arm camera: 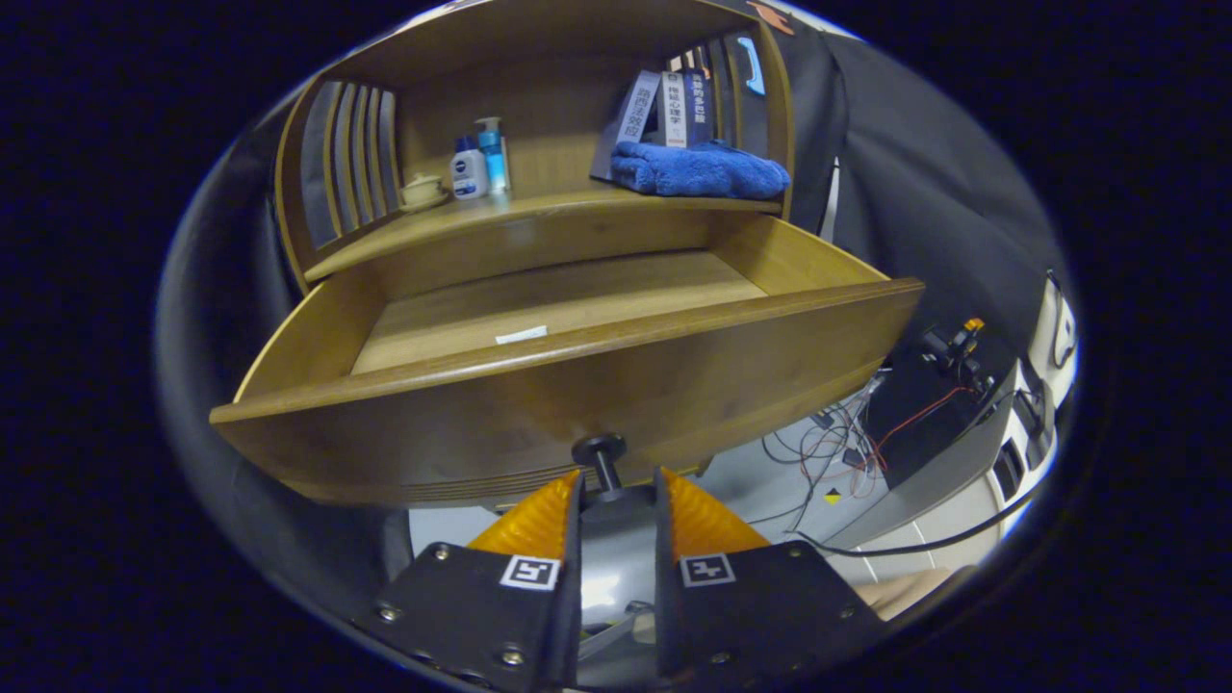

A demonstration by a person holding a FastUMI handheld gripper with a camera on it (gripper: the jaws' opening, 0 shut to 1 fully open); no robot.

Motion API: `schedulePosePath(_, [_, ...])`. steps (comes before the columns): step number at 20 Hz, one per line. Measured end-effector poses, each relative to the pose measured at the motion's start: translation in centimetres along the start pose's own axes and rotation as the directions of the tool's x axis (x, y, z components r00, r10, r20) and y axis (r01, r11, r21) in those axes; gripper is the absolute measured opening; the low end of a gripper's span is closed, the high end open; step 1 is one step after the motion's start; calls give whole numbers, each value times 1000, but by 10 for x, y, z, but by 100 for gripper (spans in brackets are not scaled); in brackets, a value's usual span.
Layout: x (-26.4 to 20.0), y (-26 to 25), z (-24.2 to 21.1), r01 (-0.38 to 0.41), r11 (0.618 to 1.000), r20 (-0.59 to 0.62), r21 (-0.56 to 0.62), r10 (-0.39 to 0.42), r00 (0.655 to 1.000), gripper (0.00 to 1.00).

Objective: Pull open the drawer, take out the items inside it, and place them on the countertop above the cabinet.

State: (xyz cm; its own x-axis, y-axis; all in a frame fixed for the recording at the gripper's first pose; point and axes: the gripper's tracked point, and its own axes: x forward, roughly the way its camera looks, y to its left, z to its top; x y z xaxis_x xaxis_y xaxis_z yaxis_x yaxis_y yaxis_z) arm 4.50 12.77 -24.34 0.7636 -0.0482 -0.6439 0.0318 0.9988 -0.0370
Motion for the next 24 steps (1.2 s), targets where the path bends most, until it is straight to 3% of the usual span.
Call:
schedulePosePath(3, [0,4,-4,-33,998,-20,-50,32,999,35])
schedulePosePath(4, [-7,8,-6,-50,996,-28,-71,49,998,44])
schedulePosePath(7, [-26,11,11,-55,994,30,-99,58,998,54])
schedulePosePath(11, [-50,38,78,-98,990,187,-97,115,976,54])
schedulePosePath(14, [-45,62,119,-127,986,219,-112,149,964,55])
schedulePosePath(18, [-4,77,143,-117,987,112,-107,129,985,65])
schedulePosePath(21, [33,71,132,-53,994,-36,-94,49,998,65])
schedulePosePath(24, [60,75,109,-47,996,-179,-71,33,983,66])
